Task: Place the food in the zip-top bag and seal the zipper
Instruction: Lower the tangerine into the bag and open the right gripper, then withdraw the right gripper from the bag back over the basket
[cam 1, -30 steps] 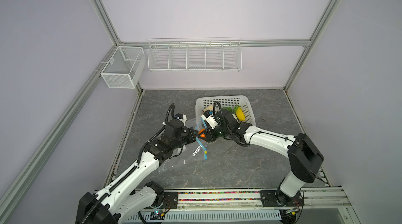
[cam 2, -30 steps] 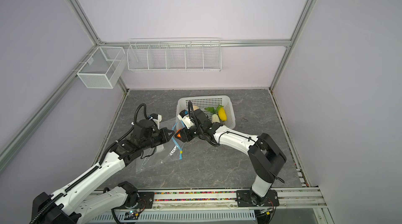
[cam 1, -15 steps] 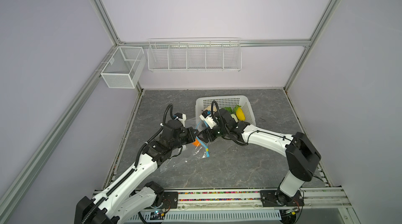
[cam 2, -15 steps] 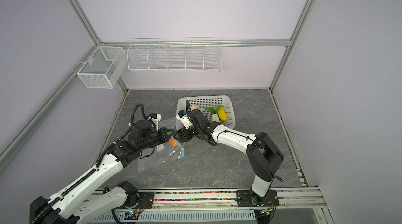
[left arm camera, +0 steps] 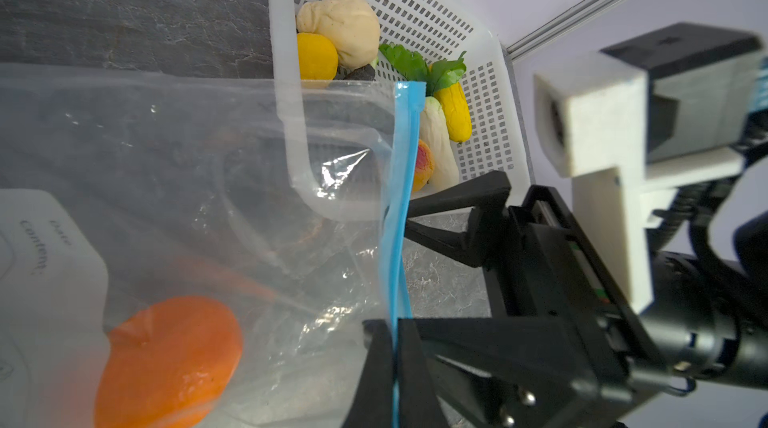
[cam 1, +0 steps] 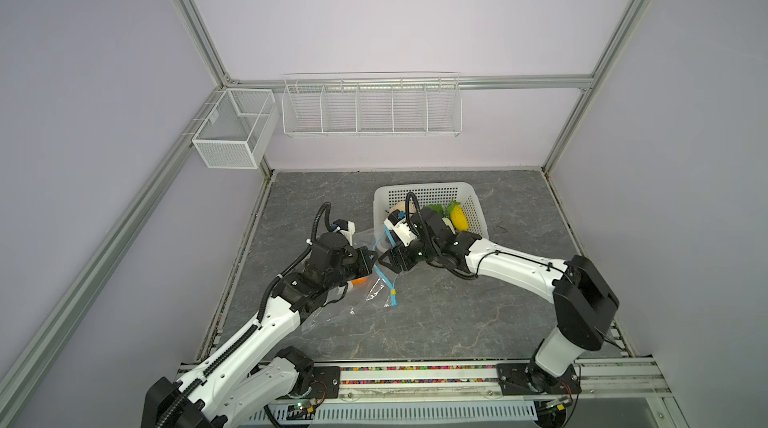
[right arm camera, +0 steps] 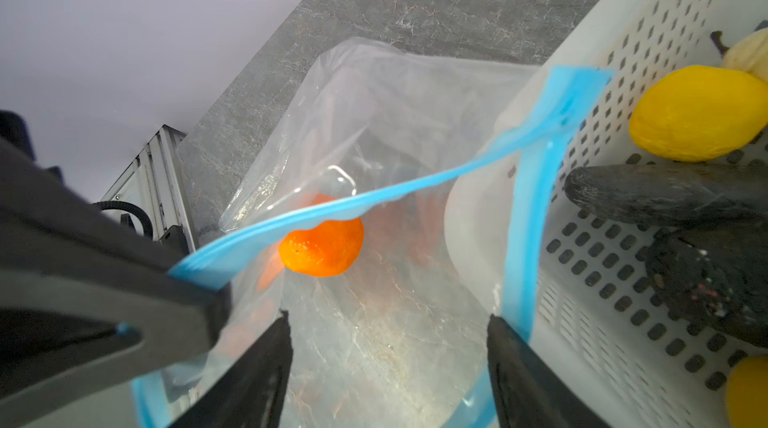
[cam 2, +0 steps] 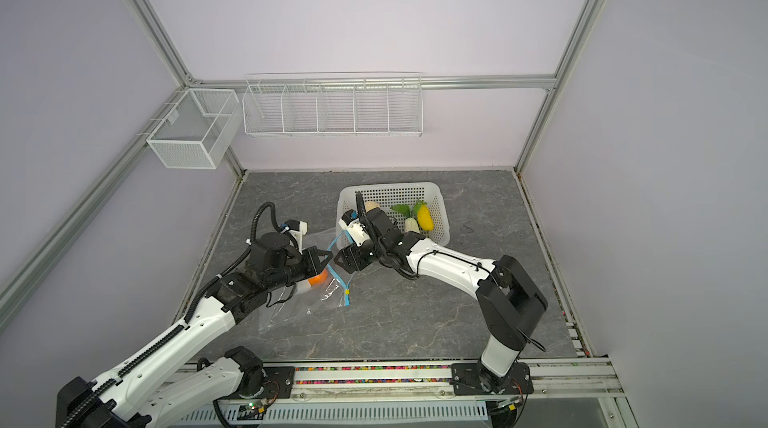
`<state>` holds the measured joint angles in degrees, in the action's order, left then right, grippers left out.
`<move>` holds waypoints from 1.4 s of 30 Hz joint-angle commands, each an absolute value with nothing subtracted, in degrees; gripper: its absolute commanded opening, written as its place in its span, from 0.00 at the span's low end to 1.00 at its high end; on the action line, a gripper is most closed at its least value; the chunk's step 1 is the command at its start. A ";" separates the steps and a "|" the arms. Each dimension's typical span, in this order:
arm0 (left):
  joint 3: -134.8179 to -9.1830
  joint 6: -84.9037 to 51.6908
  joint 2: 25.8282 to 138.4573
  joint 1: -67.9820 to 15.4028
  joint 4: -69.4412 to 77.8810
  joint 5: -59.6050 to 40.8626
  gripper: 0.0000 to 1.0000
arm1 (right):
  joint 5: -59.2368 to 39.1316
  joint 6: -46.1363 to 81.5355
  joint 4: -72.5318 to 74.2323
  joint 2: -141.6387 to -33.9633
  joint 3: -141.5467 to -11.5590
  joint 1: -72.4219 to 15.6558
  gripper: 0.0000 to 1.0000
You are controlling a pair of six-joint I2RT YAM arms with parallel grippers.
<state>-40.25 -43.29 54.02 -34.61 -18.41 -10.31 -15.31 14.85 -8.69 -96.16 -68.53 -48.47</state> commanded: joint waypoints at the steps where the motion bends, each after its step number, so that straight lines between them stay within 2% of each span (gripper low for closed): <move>1: -40.29 -43.27 53.33 -34.37 -18.62 -9.49 0.00 | -13.97 13.58 -10.28 -91.79 -67.63 -48.19 0.74; 10: -42.37 -42.64 53.22 -34.28 -20.45 -9.68 0.00 | -5.20 16.66 -17.97 -87.14 -65.93 -47.32 0.73; 14: -44.69 -42.45 52.71 -34.28 -22.32 -9.75 0.00 | -8.59 22.41 -16.47 -87.51 -65.45 -47.42 0.74; 19: -46.77 -42.55 52.72 -34.28 -23.24 -9.95 0.00 | -12.88 27.88 -12.53 -90.31 -65.48 -46.97 0.67; 25: -48.85 -41.40 51.68 -33.98 -25.40 -8.60 0.00 | -17.17 32.45 -12.09 -92.59 -66.35 -45.21 0.65; 29: -48.86 -41.33 51.29 -32.83 -25.31 -8.59 0.00 | -22.73 37.64 -6.68 -93.84 -65.66 -43.30 0.56; 32: -49.12 -41.32 52.01 -32.61 -25.02 -8.79 0.00 | -25.06 38.96 -4.31 -94.58 -66.09 -43.38 0.45; 42: -50.96 -40.99 51.56 -31.93 -28.00 -7.64 0.00 | -26.45 38.43 -4.57 -95.34 -68.41 -44.27 0.27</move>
